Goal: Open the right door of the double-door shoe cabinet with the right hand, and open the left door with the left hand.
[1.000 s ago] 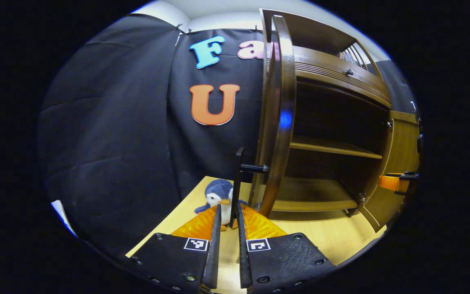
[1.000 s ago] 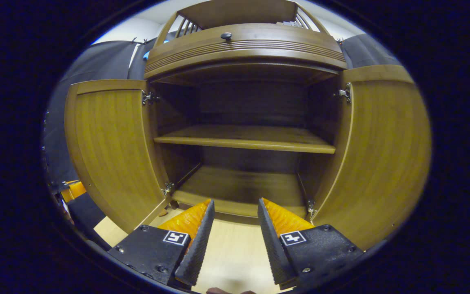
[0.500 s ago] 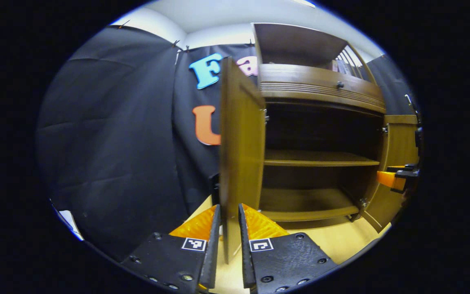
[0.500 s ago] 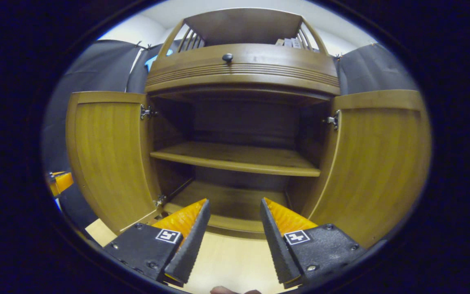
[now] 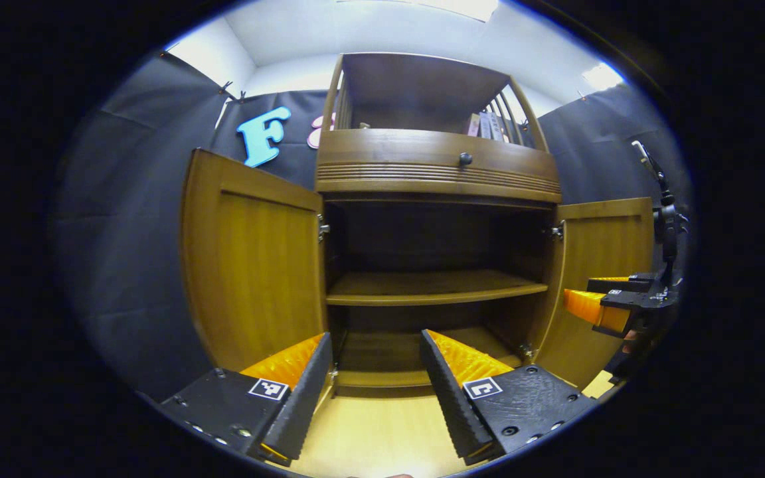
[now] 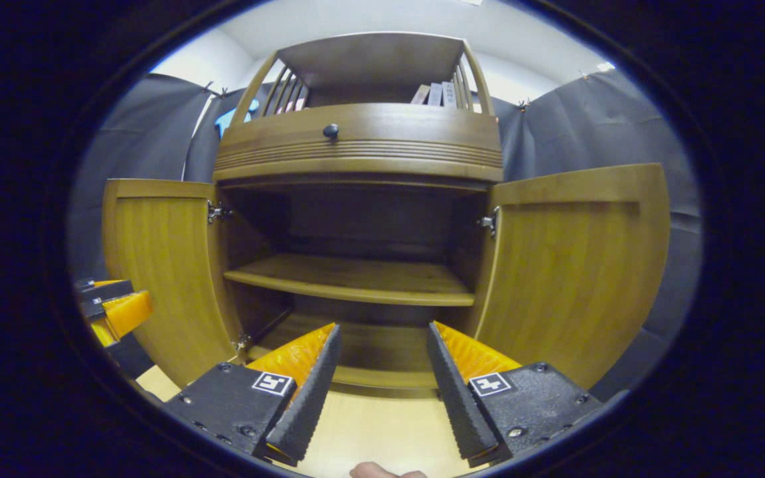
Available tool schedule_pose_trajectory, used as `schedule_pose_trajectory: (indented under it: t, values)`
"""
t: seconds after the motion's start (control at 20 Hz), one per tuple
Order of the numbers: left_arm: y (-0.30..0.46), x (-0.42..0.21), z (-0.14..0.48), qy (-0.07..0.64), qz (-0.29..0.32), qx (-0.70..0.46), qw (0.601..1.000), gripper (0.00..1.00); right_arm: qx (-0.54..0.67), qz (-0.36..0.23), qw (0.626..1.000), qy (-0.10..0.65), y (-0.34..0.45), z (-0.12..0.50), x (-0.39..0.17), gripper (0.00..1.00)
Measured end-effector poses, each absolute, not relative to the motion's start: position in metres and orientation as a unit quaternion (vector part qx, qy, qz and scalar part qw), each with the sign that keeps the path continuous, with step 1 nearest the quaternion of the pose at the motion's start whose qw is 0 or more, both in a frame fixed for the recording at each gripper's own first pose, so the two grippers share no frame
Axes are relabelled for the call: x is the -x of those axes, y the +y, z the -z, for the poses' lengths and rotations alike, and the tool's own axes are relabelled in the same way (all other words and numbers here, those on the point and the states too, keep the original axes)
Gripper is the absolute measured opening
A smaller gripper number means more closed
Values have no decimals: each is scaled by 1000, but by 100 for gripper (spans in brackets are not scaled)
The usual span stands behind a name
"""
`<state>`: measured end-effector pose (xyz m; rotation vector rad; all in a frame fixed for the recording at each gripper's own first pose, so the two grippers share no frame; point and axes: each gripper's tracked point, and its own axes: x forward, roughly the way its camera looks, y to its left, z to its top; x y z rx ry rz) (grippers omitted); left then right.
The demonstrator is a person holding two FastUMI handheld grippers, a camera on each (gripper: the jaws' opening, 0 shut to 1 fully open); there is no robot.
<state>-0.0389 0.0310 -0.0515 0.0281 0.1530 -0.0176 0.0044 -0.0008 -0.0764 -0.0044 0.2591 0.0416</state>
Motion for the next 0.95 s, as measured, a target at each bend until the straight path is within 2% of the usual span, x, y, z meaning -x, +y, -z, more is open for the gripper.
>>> schedule_pose_trajectory:
  t: [0.05, 0.1, 0.15, 0.2, 0.25, 0.4, 0.55, 0.75, 0.8, 0.85, 0.9, 0.95]
  values:
    - [24, 36, 48, 73, 14, -12, 997, 82, 2, -18, 992, 122, -4, 69, -3, 83]
    - [18, 35, 46, 70, 18, -8, 997, 84, 2, -14, 993, 115, -8, 62, -1, 85]
    - [8, 32, 43, 67, 22, -3, 997, 77, 2, -12, 994, 109, -11, 57, 0, 85]
    - [5, 29, 40, 65, 19, 1, 998, 82, 1, -10, 994, 104, -15, 51, 2, 89]
    - [2, 27, 38, 66, 17, 5, 998, 100, -1, -8, 995, 99, -17, 44, 5, 90]
    - [-8, 24, 32, 62, 19, 9, 998, 95, -5, -2, 996, 86, -26, 29, 10, 90]
    - [-9, 20, 25, 50, 11, -4, 999, 100, -14, -11, 997, 74, -28, 28, 12, 90]
    - [-12, 18, 12, 22, 11, -6, 1000, 85, -19, -10, 997, 67, -33, 26, 14, 90]
    - [-12, 18, 8, 13, 13, -3, 1000, 85, -19, -12, 998, 61, -33, 24, 15, 90]
    - [-12, 17, 4, 5, 15, 2, 1000, 94, -17, -15, 998, 55, -33, 22, 14, 90]
    - [-12, 17, 1, -1, 15, 8, 1000, 95, -15, -17, 999, 49, -33, 19, 14, 92]
    - [-11, 16, -2, -7, 14, 14, 1000, 100, -13, -18, 999, 42, -34, 16, 15, 90]
